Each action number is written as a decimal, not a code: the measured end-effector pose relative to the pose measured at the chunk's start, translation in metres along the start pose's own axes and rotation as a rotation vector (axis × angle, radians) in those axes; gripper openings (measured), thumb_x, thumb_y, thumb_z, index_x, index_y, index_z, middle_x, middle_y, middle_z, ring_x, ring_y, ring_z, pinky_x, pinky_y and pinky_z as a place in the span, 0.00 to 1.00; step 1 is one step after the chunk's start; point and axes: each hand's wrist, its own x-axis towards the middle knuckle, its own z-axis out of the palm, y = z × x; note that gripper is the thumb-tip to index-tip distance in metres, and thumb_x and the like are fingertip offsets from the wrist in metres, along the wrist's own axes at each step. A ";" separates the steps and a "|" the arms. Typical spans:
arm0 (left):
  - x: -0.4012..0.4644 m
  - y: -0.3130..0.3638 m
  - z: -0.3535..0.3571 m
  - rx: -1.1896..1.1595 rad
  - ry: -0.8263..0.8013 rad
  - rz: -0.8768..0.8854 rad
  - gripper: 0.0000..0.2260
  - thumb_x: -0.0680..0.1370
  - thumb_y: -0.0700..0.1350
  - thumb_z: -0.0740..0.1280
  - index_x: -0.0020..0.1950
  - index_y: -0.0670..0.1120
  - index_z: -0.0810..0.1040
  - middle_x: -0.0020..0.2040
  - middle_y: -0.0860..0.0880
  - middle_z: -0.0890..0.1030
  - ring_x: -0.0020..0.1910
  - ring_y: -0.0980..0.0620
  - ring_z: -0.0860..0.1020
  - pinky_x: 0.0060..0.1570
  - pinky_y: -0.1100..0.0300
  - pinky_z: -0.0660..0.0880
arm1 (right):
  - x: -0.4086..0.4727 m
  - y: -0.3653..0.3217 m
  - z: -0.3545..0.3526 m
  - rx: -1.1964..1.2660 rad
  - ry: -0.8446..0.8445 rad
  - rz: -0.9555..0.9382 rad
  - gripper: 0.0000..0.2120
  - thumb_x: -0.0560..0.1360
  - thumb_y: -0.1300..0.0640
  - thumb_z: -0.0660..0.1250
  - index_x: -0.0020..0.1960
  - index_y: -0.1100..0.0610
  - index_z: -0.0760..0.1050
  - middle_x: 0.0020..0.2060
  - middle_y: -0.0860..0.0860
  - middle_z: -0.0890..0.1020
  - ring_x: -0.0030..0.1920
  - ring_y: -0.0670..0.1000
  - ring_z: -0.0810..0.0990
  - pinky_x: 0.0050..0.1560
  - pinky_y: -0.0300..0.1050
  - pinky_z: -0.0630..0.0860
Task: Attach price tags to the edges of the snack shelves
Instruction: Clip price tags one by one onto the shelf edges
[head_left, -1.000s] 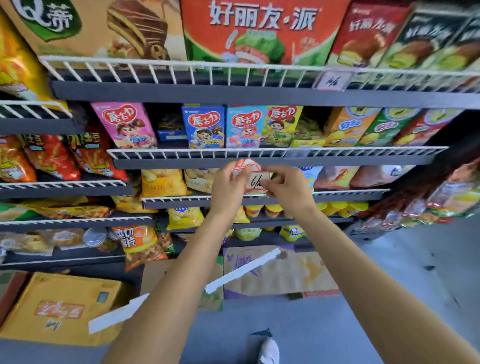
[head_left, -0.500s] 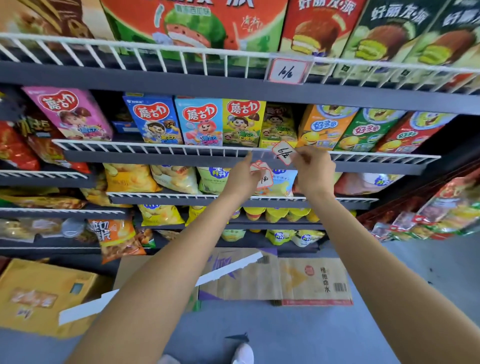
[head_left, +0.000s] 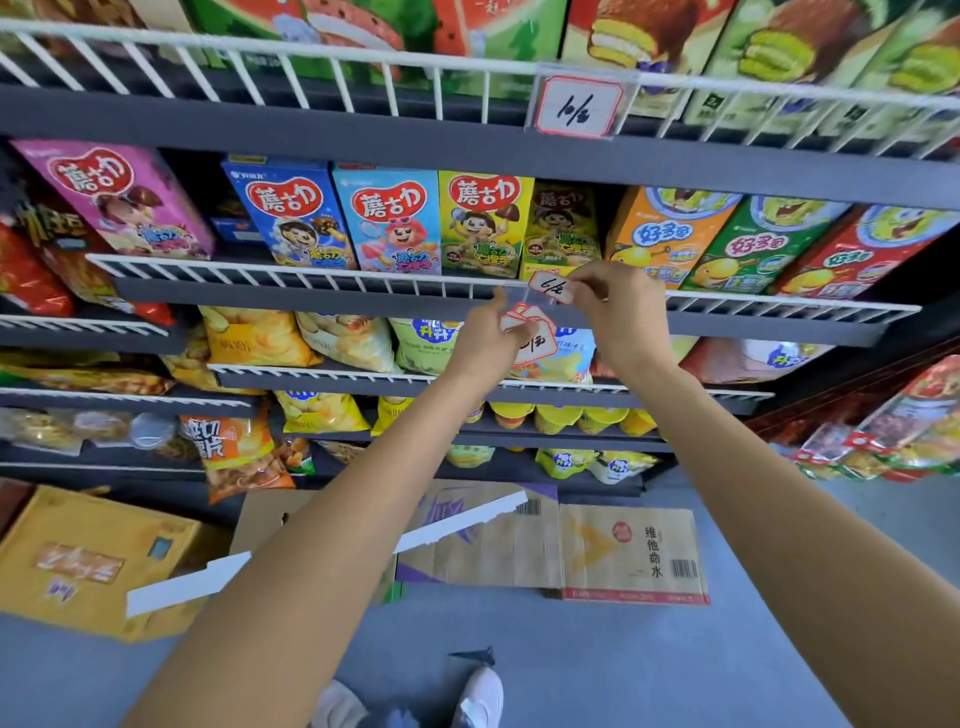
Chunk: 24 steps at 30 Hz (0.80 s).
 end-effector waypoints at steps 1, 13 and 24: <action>0.000 0.001 0.001 -0.009 0.016 -0.004 0.28 0.79 0.43 0.63 0.76 0.40 0.56 0.68 0.44 0.72 0.64 0.45 0.73 0.55 0.54 0.72 | 0.000 0.000 0.001 -0.007 0.007 -0.012 0.08 0.74 0.67 0.62 0.43 0.66 0.80 0.39 0.58 0.83 0.40 0.56 0.79 0.40 0.39 0.67; -0.010 -0.009 -0.001 0.088 0.083 0.041 0.23 0.79 0.39 0.61 0.74 0.48 0.61 0.65 0.46 0.73 0.55 0.45 0.77 0.43 0.60 0.69 | 0.000 -0.001 0.002 -0.040 0.056 -0.115 0.07 0.74 0.68 0.63 0.44 0.67 0.81 0.41 0.60 0.83 0.41 0.57 0.79 0.42 0.40 0.70; -0.014 -0.020 -0.016 0.284 -0.015 0.058 0.24 0.76 0.33 0.60 0.69 0.50 0.64 0.27 0.48 0.64 0.23 0.51 0.62 0.19 0.67 0.58 | 0.007 -0.001 0.008 -0.128 -0.008 -0.168 0.09 0.74 0.69 0.61 0.44 0.68 0.80 0.41 0.62 0.83 0.42 0.60 0.79 0.43 0.46 0.71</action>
